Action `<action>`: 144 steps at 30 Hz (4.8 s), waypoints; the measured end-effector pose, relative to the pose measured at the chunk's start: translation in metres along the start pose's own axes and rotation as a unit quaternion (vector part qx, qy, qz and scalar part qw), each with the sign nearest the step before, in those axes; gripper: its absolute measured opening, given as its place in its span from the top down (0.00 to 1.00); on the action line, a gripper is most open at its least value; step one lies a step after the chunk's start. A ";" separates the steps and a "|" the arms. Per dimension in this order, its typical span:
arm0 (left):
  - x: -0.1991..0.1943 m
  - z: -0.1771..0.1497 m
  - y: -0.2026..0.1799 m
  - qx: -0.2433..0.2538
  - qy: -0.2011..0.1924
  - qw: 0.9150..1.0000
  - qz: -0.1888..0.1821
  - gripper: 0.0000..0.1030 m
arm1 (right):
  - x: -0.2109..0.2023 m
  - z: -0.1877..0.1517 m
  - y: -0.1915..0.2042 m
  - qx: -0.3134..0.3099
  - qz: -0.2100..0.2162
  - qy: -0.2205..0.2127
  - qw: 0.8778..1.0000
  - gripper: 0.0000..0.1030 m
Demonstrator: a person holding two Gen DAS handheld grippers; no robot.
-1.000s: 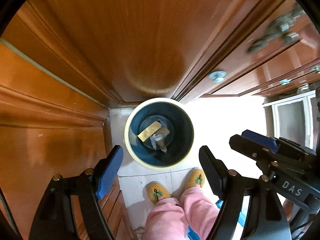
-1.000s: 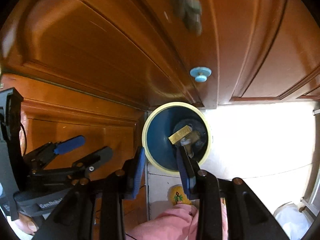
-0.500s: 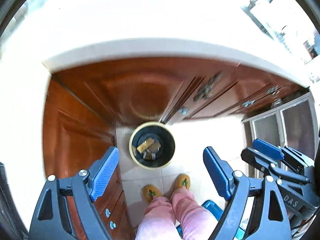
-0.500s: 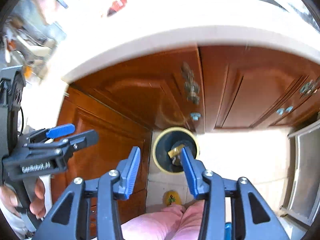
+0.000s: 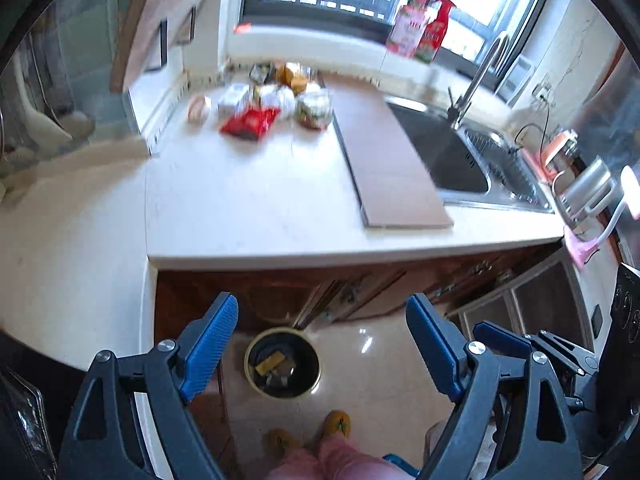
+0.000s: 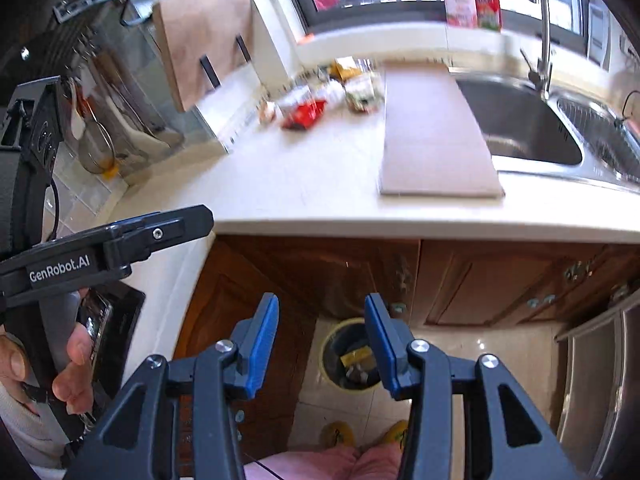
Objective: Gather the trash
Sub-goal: 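Raise both tools back toward the remaining counter trash, then grasp the red snack bag with the left gripper while the right gripper grasps the white crumpled paper, then carry the red snack bag and white paper down over the floor bin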
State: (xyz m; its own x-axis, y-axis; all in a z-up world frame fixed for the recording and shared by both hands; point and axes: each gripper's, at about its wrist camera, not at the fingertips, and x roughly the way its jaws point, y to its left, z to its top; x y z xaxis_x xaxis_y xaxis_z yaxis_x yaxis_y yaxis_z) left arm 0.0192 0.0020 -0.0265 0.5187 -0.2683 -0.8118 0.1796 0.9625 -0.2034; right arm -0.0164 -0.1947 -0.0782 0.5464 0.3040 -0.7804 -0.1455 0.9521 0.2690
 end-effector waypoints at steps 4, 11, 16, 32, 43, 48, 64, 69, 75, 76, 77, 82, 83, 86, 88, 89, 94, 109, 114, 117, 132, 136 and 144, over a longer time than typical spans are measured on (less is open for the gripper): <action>-0.026 0.016 -0.007 0.015 -0.040 0.999 0.001 0.17 | -0.023 0.019 0.003 0.001 -0.008 -0.029 1.000 0.56; -0.058 0.041 -0.015 0.035 -0.080 0.996 0.007 0.17 | -0.051 0.044 0.001 0.007 -0.025 -0.071 0.997 0.55; -0.060 0.051 -0.011 0.042 -0.101 0.994 0.006 0.10 | -0.054 0.058 -0.004 0.024 -0.037 -0.093 0.995 0.52; 0.045 0.132 0.010 0.032 -0.066 0.994 0.080 0.10 | 0.020 0.167 -0.056 0.032 0.016 -0.067 0.997 0.47; 0.186 0.223 0.048 -0.016 0.027 0.993 0.113 0.10 | 0.129 0.280 -0.105 0.022 0.067 0.024 0.997 0.43; 0.235 0.243 0.071 -0.042 0.064 0.989 0.126 0.10 | 0.188 0.312 -0.119 0.039 0.087 0.067 0.993 0.42; 0.303 0.254 0.112 -0.099 0.113 0.981 0.126 0.22 | 0.326 0.354 -0.135 0.145 0.135 0.183 0.963 0.42; 0.311 0.254 0.117 -0.114 0.117 0.980 0.118 0.31 | 0.342 0.354 -0.132 0.159 0.146 0.193 0.957 0.42; 0.310 0.256 0.115 -0.117 0.103 0.981 0.112 0.64 | 0.346 0.354 -0.124 0.142 0.141 0.187 0.962 0.64; 0.309 0.256 0.114 -0.118 0.101 0.982 0.111 0.69 | 0.345 0.354 -0.123 0.138 0.143 0.186 0.962 0.66; 0.308 0.256 0.112 -0.119 0.099 0.982 0.111 0.74 | 0.345 0.353 -0.121 0.136 0.144 0.184 0.963 0.69; 0.296 0.254 0.109 -0.128 0.088 0.982 0.110 0.83 | 0.333 0.348 -0.120 0.127 0.151 0.172 0.965 0.80; 0.291 0.253 0.108 -0.130 0.086 0.982 0.109 0.86 | 0.328 0.347 -0.120 0.125 0.151 0.166 0.966 0.82; 0.276 0.248 0.106 -0.137 0.079 0.982 0.105 0.90 | 0.316 0.345 -0.118 0.120 0.157 0.155 0.968 0.82; 0.264 0.244 0.105 -0.139 0.075 0.982 0.105 0.90 | 0.305 0.342 -0.117 0.116 0.163 0.148 0.969 0.82; 0.259 0.243 0.104 -0.138 0.073 0.982 0.105 0.90 | 0.300 0.341 -0.116 0.114 0.165 0.144 0.969 0.82; 0.228 0.232 0.098 -0.138 0.061 0.984 0.097 0.90 | 0.276 0.335 -0.111 0.108 0.178 0.131 0.969 0.83; 0.133 0.176 0.052 -0.066 0.027 0.995 0.065 0.90 | 0.175 0.262 -0.064 0.065 0.179 0.091 0.977 0.83; 0.104 0.150 0.048 -0.048 0.015 0.997 0.050 0.90 | 0.142 0.228 -0.051 0.059 0.164 0.070 0.982 0.83; 0.088 0.132 0.047 -0.041 0.008 0.998 0.040 0.90 | 0.125 0.207 -0.041 0.055 0.151 0.056 0.985 0.83; 0.039 0.047 0.043 -0.009 0.002 1.000 -0.014 0.90 | 0.052 0.093 0.012 0.063 0.084 0.023 0.994 0.83; 0.038 0.027 0.036 -0.004 0.014 1.000 -0.027 0.90 | 0.041 0.069 0.013 0.072 0.068 0.030 0.995 0.83; 0.047 -0.004 0.020 0.000 0.040 0.999 -0.034 0.90 | 0.044 0.035 0.009 0.074 0.054 0.062 0.994 0.83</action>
State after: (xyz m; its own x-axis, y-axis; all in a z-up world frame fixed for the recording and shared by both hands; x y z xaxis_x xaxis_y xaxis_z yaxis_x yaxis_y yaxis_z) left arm 0.0435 0.0093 -0.0712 0.4374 -0.3292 -0.8369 0.2122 0.9421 -0.2597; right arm 0.0354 -0.1742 -0.0900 0.4269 0.4144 -0.8038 -0.0702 0.9013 0.4274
